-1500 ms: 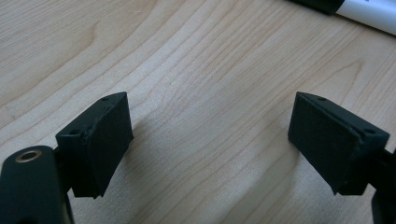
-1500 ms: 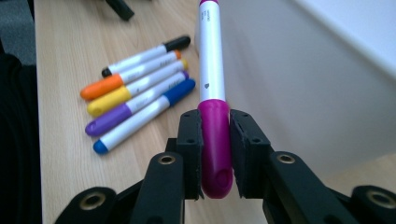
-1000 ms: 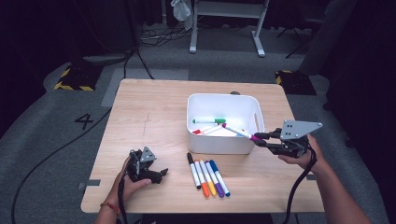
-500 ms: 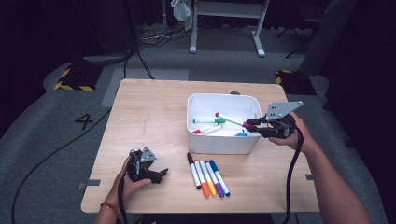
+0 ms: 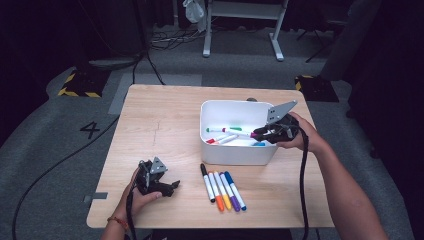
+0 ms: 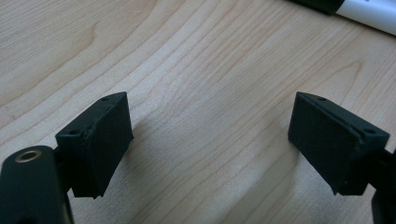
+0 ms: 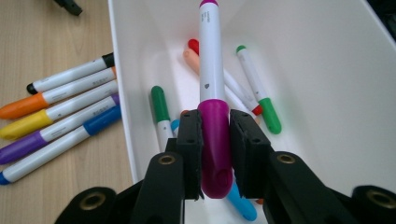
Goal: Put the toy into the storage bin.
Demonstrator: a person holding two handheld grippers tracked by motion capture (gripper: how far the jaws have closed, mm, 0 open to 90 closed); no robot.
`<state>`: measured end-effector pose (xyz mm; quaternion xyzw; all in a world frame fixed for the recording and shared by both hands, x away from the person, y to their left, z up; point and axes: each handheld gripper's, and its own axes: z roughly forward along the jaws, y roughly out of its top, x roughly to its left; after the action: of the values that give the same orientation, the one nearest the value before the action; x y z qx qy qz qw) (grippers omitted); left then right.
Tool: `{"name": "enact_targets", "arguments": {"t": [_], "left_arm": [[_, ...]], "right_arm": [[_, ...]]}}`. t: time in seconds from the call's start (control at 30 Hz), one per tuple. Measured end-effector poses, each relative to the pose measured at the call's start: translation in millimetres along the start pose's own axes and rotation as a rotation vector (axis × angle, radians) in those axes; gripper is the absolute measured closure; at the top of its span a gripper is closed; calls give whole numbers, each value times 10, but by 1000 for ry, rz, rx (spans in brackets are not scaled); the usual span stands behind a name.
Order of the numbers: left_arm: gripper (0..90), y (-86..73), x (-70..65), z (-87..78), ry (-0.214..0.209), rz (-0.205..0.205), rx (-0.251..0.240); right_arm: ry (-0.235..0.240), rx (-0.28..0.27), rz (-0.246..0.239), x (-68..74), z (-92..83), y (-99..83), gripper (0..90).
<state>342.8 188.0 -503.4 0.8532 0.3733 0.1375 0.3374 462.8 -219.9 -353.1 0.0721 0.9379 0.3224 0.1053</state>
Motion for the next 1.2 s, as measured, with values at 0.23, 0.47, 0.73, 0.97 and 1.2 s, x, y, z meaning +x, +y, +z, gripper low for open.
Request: {"name": "enact_targets", "arguments": {"t": [0.23, 0.47, 0.73, 0.97, 1.2], "left_arm": [[137, 0, -1, 1, -2, -1, 0], [137, 1, -1, 1, -2, -1, 1], [136, 1, -1, 1, -1, -1, 0], [136, 1, 0, 1, -1, 0, 0], [137, 1, -1, 2, -2, -1, 0]], "right_arm": [[55, 66, -35, 5, 86, 28, 749], [79, 77, -44, 26, 103, 28, 748], [77, 71, -28, 27, 102, 0, 707], [1, 15, 21, 19, -3, -39, 595], [-96, -93, 89, 92, -276, -104, 513]]}}
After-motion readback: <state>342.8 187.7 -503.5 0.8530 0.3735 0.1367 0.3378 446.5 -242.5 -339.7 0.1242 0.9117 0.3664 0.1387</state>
